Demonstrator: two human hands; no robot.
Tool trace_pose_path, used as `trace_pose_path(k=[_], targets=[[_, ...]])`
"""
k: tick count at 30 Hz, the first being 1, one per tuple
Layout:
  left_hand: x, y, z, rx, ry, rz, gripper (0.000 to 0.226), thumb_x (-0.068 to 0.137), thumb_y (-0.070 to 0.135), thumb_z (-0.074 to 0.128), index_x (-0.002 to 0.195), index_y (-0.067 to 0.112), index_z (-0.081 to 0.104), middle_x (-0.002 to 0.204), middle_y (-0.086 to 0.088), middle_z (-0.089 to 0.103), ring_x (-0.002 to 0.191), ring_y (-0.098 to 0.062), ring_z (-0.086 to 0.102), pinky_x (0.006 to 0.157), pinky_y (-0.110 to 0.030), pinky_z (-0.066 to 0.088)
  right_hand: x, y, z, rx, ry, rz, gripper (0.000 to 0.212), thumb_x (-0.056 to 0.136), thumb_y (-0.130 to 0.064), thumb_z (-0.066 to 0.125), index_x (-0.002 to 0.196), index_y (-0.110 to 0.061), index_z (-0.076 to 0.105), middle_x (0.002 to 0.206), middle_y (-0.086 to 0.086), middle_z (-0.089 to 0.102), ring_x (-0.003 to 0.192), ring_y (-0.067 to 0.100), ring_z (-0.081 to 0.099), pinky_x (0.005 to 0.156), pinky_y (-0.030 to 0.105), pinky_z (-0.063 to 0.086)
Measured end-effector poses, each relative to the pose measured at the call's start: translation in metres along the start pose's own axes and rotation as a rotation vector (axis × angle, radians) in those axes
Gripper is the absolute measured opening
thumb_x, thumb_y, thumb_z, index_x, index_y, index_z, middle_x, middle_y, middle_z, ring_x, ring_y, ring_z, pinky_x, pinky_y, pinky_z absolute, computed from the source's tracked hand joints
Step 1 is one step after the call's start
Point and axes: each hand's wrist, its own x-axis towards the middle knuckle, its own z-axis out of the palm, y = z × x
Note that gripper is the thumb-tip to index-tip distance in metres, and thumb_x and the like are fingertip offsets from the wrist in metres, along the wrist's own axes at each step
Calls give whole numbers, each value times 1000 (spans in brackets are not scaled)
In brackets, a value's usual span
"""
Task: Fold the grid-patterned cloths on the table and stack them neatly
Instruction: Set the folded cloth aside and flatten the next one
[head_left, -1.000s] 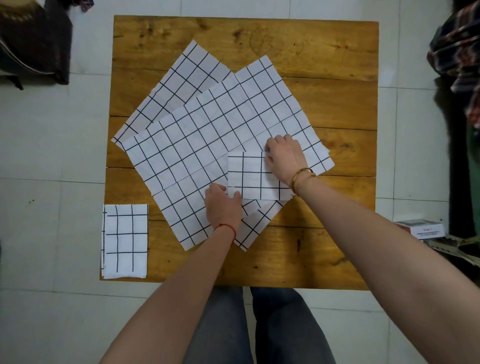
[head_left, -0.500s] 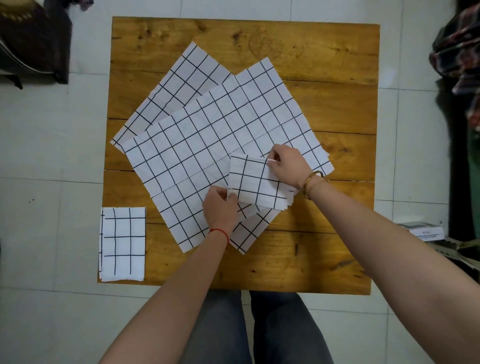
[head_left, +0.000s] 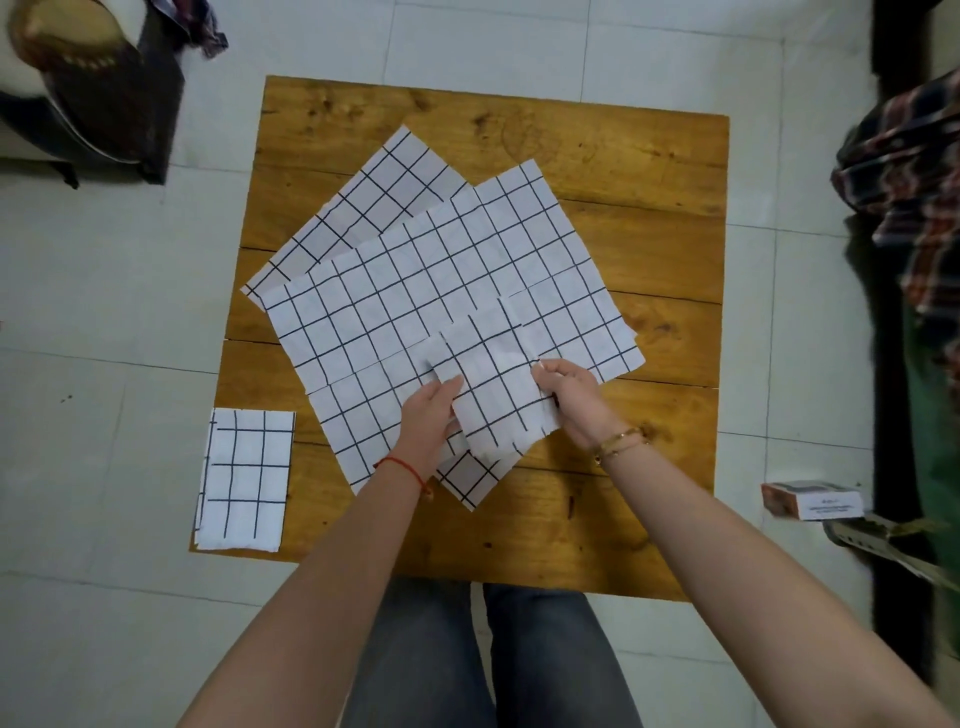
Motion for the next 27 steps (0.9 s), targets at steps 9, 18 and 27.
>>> trace_pose_path(k=[9,18,27], targets=[[-17,-10,-29,233,146,156,29,92,22,58,71,14,39,62,0,30,59,-15,31,57,-27,28,-19,16,29,-429,79,-152,8,90,-17,59,84,-14,54,62,-7,48,61,9,46,67,20,43],[-33,-20,-106,376,215,232,40,91,6,58,131,11,52,115,3,59,104,-11,54,82,-21,49,-40,48,94,-749,-108,-200,14,87,-17,59,76,-15,51,63,-5,48,58,7,43,55,17,37],[-32,-54,-196,449,257,204,46,91,5,56,135,12,50,130,-9,58,124,-23,52,92,-26,43,-62,96,182,-833,-134,-130,17,88,-20,60,75,-19,48,68,-5,51,65,10,48,59,21,38]])
